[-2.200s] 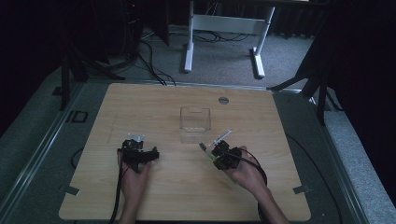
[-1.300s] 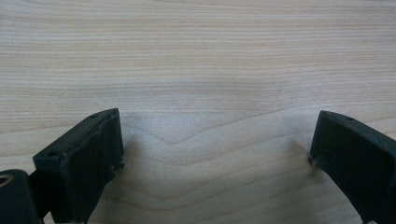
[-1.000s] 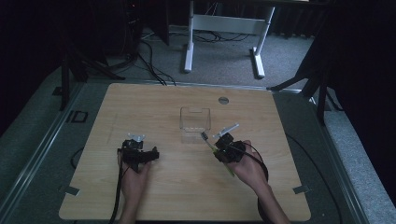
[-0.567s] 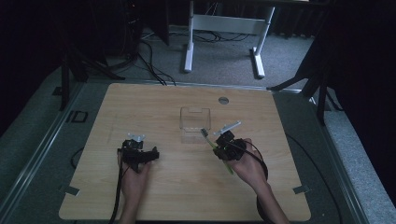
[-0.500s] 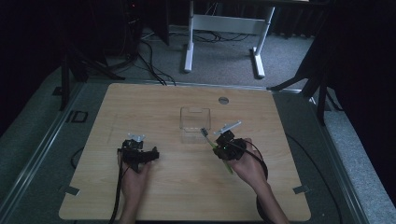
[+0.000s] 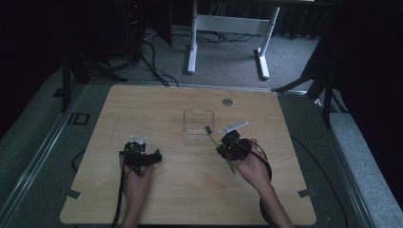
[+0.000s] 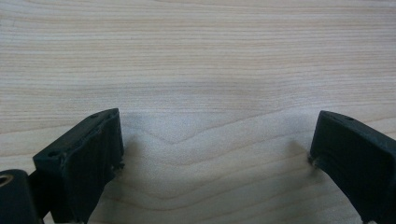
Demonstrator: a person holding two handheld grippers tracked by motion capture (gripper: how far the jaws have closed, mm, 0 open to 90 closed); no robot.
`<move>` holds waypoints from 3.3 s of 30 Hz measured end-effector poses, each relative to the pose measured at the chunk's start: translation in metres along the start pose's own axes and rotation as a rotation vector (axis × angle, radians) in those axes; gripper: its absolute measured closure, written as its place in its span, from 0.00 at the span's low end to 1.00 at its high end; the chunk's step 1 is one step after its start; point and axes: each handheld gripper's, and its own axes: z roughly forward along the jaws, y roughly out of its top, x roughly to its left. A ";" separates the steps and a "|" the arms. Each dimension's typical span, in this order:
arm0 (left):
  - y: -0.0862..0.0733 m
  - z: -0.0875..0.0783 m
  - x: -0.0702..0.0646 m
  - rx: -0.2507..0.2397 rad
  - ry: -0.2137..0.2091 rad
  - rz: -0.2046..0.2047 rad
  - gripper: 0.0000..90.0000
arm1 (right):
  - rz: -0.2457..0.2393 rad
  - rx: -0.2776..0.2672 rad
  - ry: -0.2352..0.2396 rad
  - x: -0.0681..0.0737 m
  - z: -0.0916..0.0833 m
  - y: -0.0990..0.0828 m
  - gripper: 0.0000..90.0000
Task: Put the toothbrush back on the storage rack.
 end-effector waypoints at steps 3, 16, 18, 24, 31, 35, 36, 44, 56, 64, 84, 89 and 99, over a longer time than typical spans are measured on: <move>0.000 0.000 0.000 0.000 0.000 0.001 0.03 | 0.006 -0.011 0.007 -0.001 -0.001 0.000 0.88; 0.000 0.000 0.000 0.000 0.000 0.001 0.03 | 0.024 -0.049 0.009 -0.003 -0.003 0.002 0.88; 0.000 0.000 0.000 0.000 0.000 0.001 0.03 | 0.025 -0.053 0.009 -0.003 -0.003 0.002 0.88; 0.000 0.000 0.000 0.000 0.000 0.000 0.03 | 0.043 -0.080 0.029 -0.005 -0.005 0.002 0.88; 0.000 0.000 0.000 0.000 0.000 0.000 0.03 | 0.050 -0.102 0.030 -0.004 -0.006 0.003 0.88; 0.000 0.000 0.000 0.000 0.000 0.001 0.03 | 0.054 -0.120 0.028 -0.005 -0.007 0.004 0.88; 0.000 0.000 0.000 0.000 0.000 0.001 0.03 | 0.059 -0.124 0.029 -0.005 -0.008 0.004 0.88; 0.000 0.000 0.000 0.001 0.000 0.000 0.03 | 0.073 -0.149 0.043 -0.008 -0.009 0.005 0.88; 0.000 0.000 0.000 0.000 0.000 0.000 0.03 | 0.099 -0.193 0.062 -0.010 -0.012 0.008 0.88; 0.000 0.000 0.000 0.000 0.000 0.000 0.03 | 0.108 -0.221 0.069 -0.010 -0.013 0.010 0.88; 0.000 0.000 0.000 0.000 0.000 0.000 0.03 | 0.146 -0.327 0.081 -0.012 -0.020 0.015 0.88; 0.000 0.000 0.000 0.000 0.000 0.000 0.03 | 0.149 -0.341 0.092 -0.013 -0.020 0.016 0.88; 0.000 0.000 0.000 0.000 0.000 0.000 0.03 | 0.165 -0.378 0.103 -0.015 -0.020 0.018 0.88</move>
